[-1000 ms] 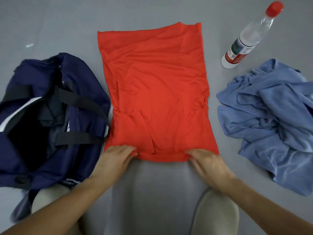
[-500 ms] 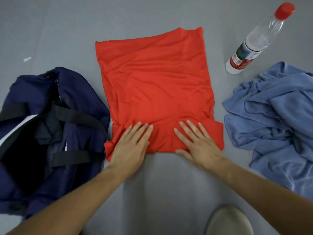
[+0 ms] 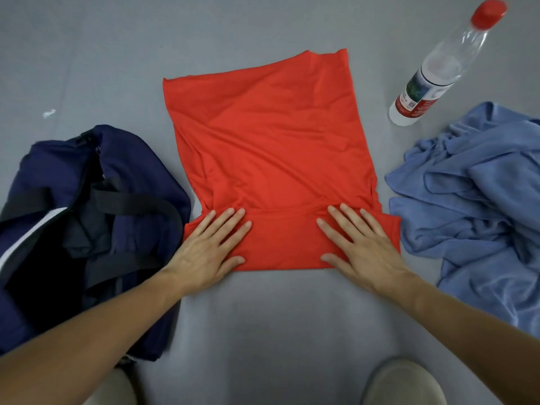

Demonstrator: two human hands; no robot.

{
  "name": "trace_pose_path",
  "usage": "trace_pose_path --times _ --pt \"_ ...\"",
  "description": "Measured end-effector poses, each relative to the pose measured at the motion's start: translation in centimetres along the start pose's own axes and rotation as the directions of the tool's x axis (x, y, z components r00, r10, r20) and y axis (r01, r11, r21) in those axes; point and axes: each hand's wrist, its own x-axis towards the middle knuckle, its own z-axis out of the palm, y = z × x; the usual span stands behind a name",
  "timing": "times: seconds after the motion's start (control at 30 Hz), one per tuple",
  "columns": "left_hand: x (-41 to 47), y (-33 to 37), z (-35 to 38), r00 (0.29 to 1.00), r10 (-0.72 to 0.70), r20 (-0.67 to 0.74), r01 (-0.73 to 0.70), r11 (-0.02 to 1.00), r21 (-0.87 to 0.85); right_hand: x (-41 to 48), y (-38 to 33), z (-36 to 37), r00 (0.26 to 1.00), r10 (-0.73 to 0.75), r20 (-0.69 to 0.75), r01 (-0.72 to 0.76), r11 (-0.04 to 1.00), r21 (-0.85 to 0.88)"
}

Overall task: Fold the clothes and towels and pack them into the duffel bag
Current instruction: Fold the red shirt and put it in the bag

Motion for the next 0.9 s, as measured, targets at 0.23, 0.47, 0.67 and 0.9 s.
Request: trace_pose_path --times 0.23,0.47,0.67,0.9 --pt "0.5 -0.2 -1.1 0.997 -0.06 0.04 0.064 0.992 -0.105 -0.9 1.4 0.2 0.997 -0.044 0.069 0.045 0.999 -0.007" --pt "-3.8 -1.0 1.7 1.0 -0.029 0.013 0.03 0.985 -0.168 -6.4 4.7 2.1 0.999 -0.036 -0.018 0.036 0.999 -0.031" --pt "-3.4 -2.6 1.8 0.994 -0.081 -0.079 0.068 0.986 -0.152 -5.6 4.4 2.1 0.988 -0.027 -0.155 0.026 1.0 -0.011" --pt "-5.7 -0.4 0.1 0.994 -0.025 -0.109 0.002 0.979 -0.205 -5.8 3.6 0.0 0.974 -0.031 -0.225 0.061 0.99 0.127"
